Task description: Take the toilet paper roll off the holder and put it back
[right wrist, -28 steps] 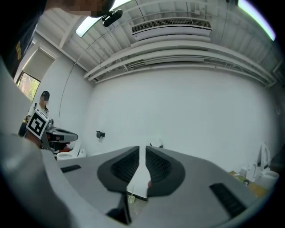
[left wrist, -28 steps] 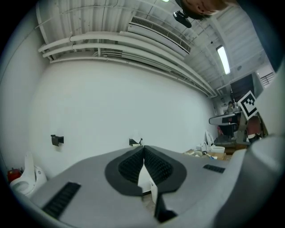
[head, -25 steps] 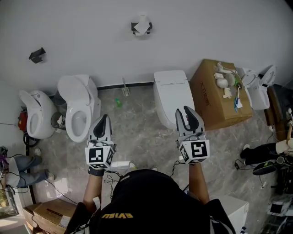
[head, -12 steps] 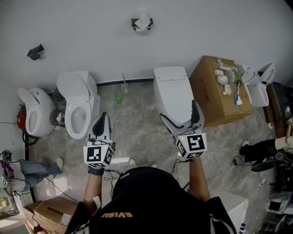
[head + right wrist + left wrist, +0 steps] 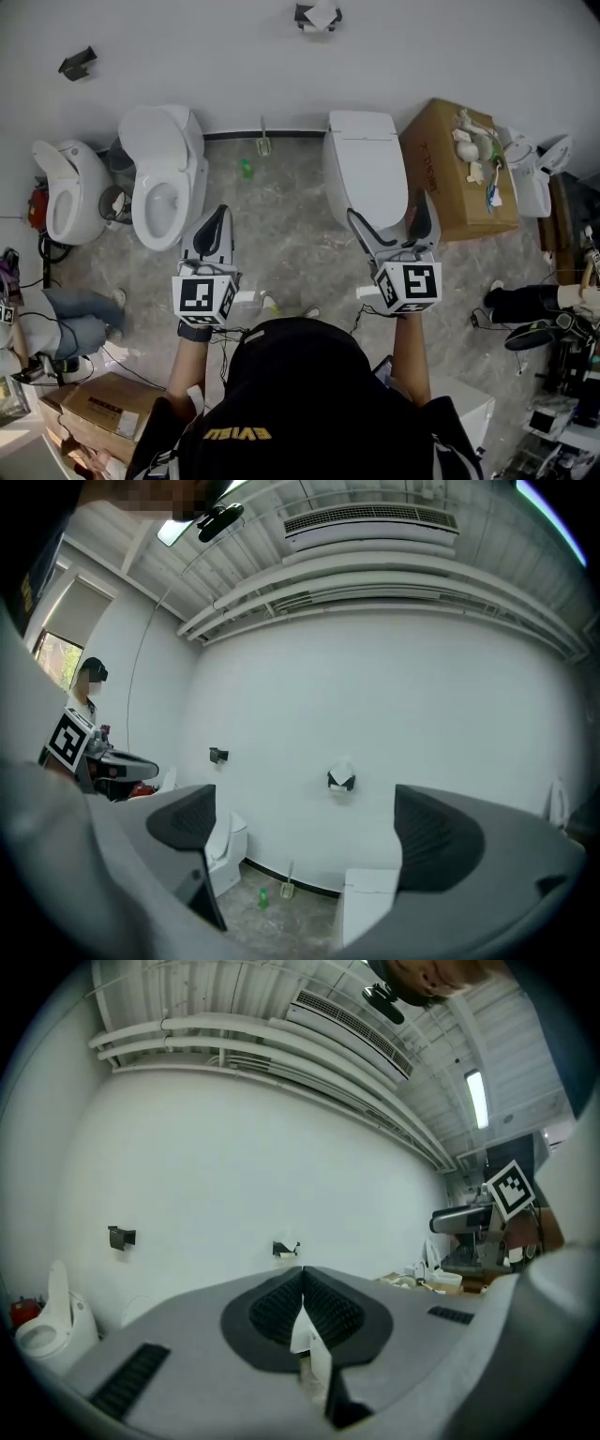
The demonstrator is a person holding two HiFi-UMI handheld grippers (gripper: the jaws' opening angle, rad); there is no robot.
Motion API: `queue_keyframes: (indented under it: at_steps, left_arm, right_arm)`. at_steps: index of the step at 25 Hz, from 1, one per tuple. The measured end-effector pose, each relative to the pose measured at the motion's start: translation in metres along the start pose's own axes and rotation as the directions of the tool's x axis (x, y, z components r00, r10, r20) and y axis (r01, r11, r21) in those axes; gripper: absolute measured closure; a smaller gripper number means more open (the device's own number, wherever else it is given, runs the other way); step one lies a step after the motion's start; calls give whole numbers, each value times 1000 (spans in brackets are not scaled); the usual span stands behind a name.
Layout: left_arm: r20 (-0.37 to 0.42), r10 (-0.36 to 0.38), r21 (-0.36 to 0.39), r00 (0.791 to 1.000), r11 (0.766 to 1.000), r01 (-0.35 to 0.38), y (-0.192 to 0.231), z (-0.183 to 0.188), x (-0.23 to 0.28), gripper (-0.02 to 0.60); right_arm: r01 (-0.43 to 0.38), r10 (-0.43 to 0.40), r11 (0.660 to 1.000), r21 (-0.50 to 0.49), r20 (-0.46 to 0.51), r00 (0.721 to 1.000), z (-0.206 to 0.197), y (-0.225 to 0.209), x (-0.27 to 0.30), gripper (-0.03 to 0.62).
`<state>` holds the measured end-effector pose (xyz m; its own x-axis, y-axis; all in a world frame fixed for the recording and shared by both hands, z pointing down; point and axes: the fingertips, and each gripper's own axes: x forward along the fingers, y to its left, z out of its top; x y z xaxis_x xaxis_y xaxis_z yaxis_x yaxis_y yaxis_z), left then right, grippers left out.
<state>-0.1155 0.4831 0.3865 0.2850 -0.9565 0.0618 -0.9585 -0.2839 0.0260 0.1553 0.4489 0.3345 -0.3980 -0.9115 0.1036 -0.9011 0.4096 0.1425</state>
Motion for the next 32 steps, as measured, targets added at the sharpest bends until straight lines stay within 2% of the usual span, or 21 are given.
queue_keyframes:
  at_steps: [9, 17, 25, 32]
  left_arm:
    - [-11, -60, -8, 998, 998, 59, 22, -17, -19, 571]
    - [-27, -80, -22, 996, 997, 79, 25, -28, -5, 571]
    - [-64, -75, 16, 995, 997, 76, 38, -35, 50, 571]
    - [-75, -52, 34, 996, 998, 55, 57, -23, 143, 571]
  right_arm:
    - [22, -22, 1000, -20, -34, 999, -3, 39, -2, 11]
    - [52, -53, 998, -26, -56, 997, -8, 33, 9, 11]
    - [56, -55, 998, 24, -60, 997, -30, 1, 67, 11]
    - [35, -34, 999, 24, -56, 998, -33, -47, 160, 11]
